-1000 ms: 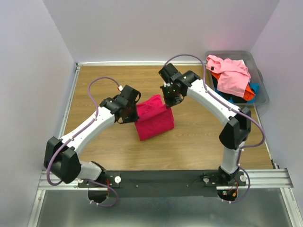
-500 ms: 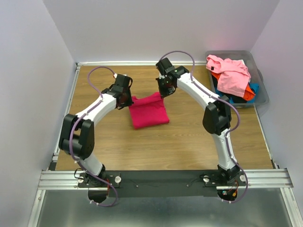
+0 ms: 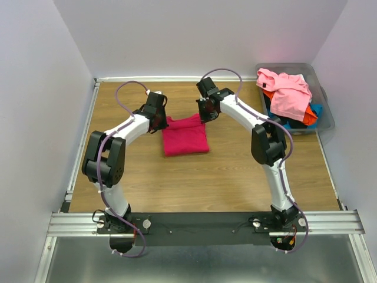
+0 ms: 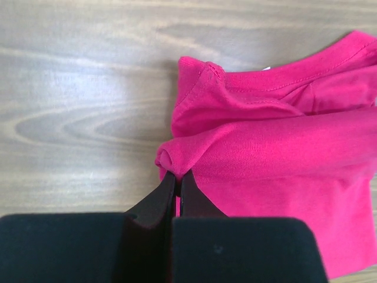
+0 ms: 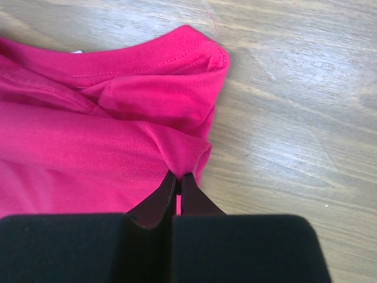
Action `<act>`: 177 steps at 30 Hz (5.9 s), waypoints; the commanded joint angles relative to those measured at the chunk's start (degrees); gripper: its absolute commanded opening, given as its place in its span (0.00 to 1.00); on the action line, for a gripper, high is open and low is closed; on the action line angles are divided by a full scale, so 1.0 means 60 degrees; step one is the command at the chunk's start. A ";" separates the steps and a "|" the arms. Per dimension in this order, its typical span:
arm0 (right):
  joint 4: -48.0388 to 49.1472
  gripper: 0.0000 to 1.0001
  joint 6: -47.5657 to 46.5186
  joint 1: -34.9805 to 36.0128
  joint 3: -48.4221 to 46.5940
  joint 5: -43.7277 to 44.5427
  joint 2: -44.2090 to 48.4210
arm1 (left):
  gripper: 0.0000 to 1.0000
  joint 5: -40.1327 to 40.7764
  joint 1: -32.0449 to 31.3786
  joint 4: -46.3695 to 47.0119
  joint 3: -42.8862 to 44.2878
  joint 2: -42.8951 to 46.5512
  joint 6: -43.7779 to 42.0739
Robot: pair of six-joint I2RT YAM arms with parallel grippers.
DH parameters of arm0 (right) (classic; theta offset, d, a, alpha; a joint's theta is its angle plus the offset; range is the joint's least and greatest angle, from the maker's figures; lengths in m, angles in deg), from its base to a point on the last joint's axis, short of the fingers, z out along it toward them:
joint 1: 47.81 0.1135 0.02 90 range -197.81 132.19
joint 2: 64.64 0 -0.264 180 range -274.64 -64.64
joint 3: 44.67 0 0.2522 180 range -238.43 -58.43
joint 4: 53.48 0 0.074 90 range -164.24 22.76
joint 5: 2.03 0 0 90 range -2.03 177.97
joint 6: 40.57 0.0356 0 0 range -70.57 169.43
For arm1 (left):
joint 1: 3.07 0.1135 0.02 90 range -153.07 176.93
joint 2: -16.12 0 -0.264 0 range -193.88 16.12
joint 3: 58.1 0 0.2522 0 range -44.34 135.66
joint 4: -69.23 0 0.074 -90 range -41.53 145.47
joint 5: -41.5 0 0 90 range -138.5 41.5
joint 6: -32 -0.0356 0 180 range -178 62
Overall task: Fold and stack the t-shirts
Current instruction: Fold the tshirt
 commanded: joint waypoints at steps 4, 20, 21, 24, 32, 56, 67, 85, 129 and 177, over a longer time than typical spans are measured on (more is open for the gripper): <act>0.0305 0.27 0.0179 -0.0234 0.0507 0.1011 0.0296 | 0.39 0.0486 0.0216 0.0652 -0.0053 0.0200 -0.0469; 0.3674 0.42 -0.0407 -0.0219 0.3598 -0.3644 0.2422 | 0.43 -0.0508 -0.0179 0.2131 -0.2455 0.2926 -0.0951; 0.3719 0.41 -0.0436 -0.0234 0.3613 -0.3706 0.2261 | 0.40 -0.0612 -0.0179 0.2219 -0.2528 0.2852 -0.1010; 0.4055 0.36 -0.0349 -0.0365 0.3628 -0.3910 0.1968 | 0.39 -0.0628 -0.0165 0.2526 -0.2282 0.2326 -0.1258; 0.5212 0.34 0.0237 -0.1361 0.2765 -0.5475 0.0343 | 0.34 -0.1122 -0.0048 0.2688 0.0193 -0.0559 -0.1523; 0.7244 0.39 0.2650 -0.2431 0.4822 -0.8317 0.1950 | 0.82 -0.3395 0.0451 0.2996 0.0901 -0.0009 -0.0543; 0.9490 0.35 0.3080 -0.2138 0.7860 -0.9024 0.2509 | 0.35 -0.4304 0.0026 0.4694 -0.3977 0.2500 0.1113; 1.0428 0.34 0.3107 -0.2315 0.9414 -0.8482 0.3048 | 0.45 -0.3427 0.0143 0.3322 -0.5137 0.3421 0.1378; 1.1072 0.41 0.6492 0.0176 0.5385 -0.6123 0.0313 | 0.93 0.2259 0.0231 0.1092 -0.5444 0.7525 0.0249; 1.0194 0.36 0.5526 -0.2695 0.3745 -0.4731 -0.1446 | 0.25 -0.2151 0.0641 0.3245 0.2642 -0.3784 -0.0176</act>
